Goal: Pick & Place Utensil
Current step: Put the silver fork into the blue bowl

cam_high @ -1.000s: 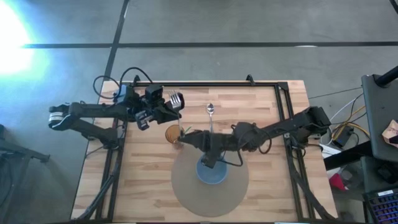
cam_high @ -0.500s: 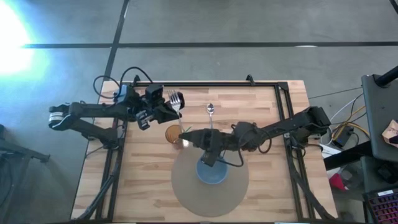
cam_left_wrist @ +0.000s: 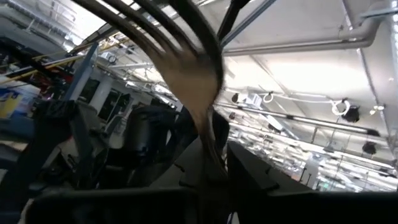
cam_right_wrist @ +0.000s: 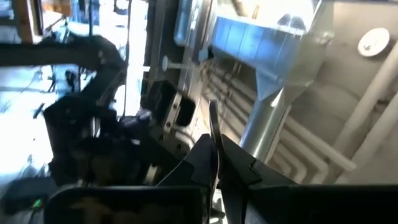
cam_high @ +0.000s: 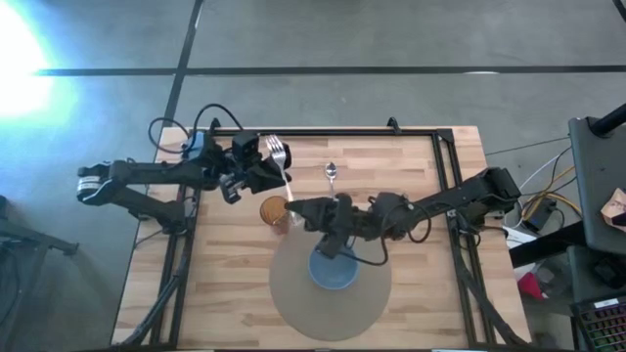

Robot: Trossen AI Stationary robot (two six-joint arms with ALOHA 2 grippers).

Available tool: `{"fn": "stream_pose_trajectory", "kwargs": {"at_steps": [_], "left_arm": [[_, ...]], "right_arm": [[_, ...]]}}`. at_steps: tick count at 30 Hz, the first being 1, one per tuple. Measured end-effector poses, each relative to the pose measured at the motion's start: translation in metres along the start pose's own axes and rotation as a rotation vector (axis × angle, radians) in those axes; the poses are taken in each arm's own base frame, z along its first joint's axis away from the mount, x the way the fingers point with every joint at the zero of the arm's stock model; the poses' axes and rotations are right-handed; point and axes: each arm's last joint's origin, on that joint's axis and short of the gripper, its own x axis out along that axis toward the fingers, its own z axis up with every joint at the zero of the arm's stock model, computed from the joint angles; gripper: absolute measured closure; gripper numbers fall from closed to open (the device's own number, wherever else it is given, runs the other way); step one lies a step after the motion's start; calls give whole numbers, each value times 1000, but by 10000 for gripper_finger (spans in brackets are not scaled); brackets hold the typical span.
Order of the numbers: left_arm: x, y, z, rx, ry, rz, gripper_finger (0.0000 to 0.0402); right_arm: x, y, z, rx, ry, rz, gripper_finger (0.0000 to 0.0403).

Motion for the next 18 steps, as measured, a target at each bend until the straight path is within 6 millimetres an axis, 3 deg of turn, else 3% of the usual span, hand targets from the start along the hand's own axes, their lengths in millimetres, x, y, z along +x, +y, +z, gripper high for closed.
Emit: {"fn": "stream_pose_trajectory", "kwargs": {"at_steps": [11, 18], "left_arm": [[-2, 5, -2, 130, 27, 37, 259], [-11, 13, 7, 174, 22, 85, 213]], "right_arm": [[0, 2, -5, 37, 151, 41, 394], [-2, -5, -11, 44, 252, 55, 394]]}}
